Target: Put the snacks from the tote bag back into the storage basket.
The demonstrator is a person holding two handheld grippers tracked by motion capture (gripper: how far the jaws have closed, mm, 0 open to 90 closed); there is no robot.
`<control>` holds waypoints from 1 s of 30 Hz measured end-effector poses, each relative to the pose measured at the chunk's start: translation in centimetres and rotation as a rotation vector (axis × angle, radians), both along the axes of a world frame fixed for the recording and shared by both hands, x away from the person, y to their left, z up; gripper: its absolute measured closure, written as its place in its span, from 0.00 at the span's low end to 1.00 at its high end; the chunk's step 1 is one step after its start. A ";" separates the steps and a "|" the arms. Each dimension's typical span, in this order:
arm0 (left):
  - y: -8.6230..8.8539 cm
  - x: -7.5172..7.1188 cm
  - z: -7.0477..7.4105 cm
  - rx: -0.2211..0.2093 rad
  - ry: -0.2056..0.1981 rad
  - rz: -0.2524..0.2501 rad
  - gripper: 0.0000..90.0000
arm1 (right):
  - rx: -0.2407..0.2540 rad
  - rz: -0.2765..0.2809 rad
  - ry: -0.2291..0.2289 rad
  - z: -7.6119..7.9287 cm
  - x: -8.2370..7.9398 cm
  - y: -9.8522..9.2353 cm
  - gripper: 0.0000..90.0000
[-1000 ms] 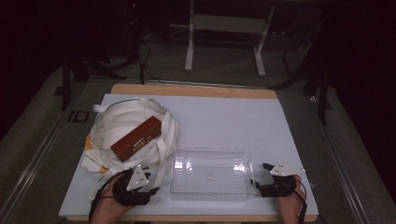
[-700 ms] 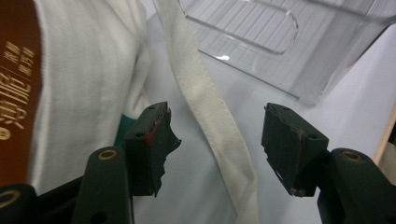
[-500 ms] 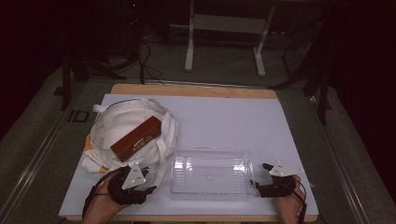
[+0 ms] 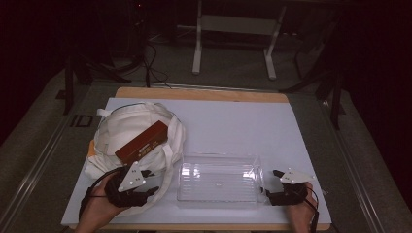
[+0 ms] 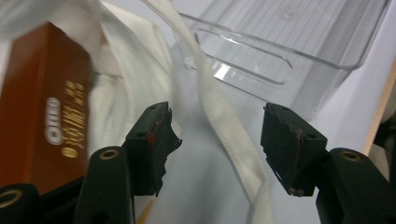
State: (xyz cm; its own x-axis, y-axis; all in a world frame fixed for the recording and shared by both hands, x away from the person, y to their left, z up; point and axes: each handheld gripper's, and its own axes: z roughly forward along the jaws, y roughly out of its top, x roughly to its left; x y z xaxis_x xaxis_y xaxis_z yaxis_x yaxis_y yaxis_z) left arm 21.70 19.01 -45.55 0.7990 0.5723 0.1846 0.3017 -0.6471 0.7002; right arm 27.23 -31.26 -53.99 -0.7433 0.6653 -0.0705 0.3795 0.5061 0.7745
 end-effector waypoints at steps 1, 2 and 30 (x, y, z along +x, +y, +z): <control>0.1 0.1 0.2 0.001 0.001 0.000 0.48 | 0.000 0.000 0.000 0.0 0.0 0.0 0.17; 0.2 0.2 0.4 0.010 -0.007 0.002 0.48 | -0.001 0.001 -0.001 0.0 0.0 0.0 0.17; 4.1 3.4 2.7 0.067 -0.006 0.100 0.44 | -0.021 0.009 0.000 0.0 0.0 0.2 0.17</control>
